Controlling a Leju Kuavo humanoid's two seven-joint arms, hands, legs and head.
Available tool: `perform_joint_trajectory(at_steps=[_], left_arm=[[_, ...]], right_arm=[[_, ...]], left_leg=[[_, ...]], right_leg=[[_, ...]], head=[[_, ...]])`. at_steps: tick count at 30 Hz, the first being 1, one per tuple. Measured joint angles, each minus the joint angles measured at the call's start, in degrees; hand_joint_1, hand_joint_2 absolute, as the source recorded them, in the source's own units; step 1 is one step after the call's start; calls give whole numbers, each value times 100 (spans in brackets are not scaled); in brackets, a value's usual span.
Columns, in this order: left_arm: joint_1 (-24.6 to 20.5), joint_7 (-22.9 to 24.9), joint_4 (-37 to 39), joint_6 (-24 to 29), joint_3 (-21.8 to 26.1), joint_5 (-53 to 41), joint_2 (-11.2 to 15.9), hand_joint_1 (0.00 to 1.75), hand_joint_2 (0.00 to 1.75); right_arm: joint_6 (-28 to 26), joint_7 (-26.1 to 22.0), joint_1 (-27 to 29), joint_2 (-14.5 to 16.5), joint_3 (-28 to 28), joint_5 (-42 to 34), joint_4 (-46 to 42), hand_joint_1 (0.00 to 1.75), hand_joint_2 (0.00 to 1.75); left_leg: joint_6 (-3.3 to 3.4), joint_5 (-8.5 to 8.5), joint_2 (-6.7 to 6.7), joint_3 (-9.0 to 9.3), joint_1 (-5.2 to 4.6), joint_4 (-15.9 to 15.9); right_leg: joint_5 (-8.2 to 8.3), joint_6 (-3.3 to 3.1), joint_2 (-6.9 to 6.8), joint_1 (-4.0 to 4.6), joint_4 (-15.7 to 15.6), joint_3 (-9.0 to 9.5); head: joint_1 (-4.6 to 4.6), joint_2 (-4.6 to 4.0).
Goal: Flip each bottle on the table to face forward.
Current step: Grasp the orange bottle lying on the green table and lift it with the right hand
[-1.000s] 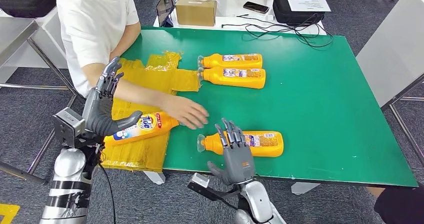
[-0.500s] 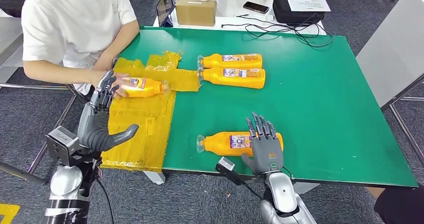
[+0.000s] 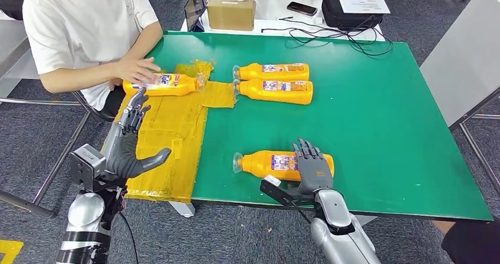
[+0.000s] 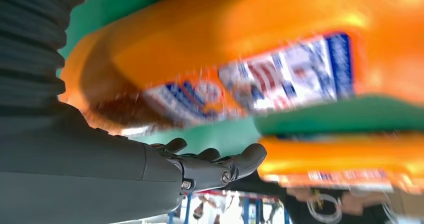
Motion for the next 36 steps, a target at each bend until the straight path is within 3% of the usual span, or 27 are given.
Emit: perform_joint_trajectory(at_steps=[14,18,20,22,24,26,28,36], left_arm=[[100,48,61,33,1,-74,0,0,175],[114,52,61,38,2,-108,2,0,175],[111,52,61,37,2,-108,2,0,175],[107,52,61,36,2,-108,2,0,175],[105,52,61,36,2,-108,2,0,175],[103,52,61,36,3,-113,2,0,175],[95,55,61,36,4,-123,2,0,175],[-21,74,150,36,2,-137,2,0,175]], right_arm=[[390,966,-785,-101,73,545,866,1,175],[586,1043,-917,-130,82,550,1015,75,175],[715,1001,-1001,-136,82,474,1124,75,175],[811,957,-1080,-138,82,425,1242,106,175],[849,936,-1144,-138,82,409,1344,148,175],[895,929,-1215,-138,88,406,1442,167,175],[972,928,-1309,-140,108,386,1552,175,175],[1232,513,-1743,-219,123,-206,2165,175,175]], left_leg=[[3,3,0,6,0,1],[2,3,0,7,0,1],[2,3,0,8,0,1],[2,3,0,10,0,1],[2,3,0,12,0,1],[2,3,0,12,0,1],[2,3,1,16,0,1],[3,0,1,47,0,1]], right_leg=[[1,1,-1,-1,0,9],[1,2,-1,-1,0,9],[2,1,-1,-1,0,9],[2,1,-1,-1,-1,10],[2,1,-2,-1,-1,12],[2,2,-2,-1,-1,13],[2,2,-1,-1,-1,15],[0,1,-2,-1,-6,43]], head=[[0,0],[0,0],[0,0],[0,0],[0,0],[0,0],[-1,0],[0,0]])
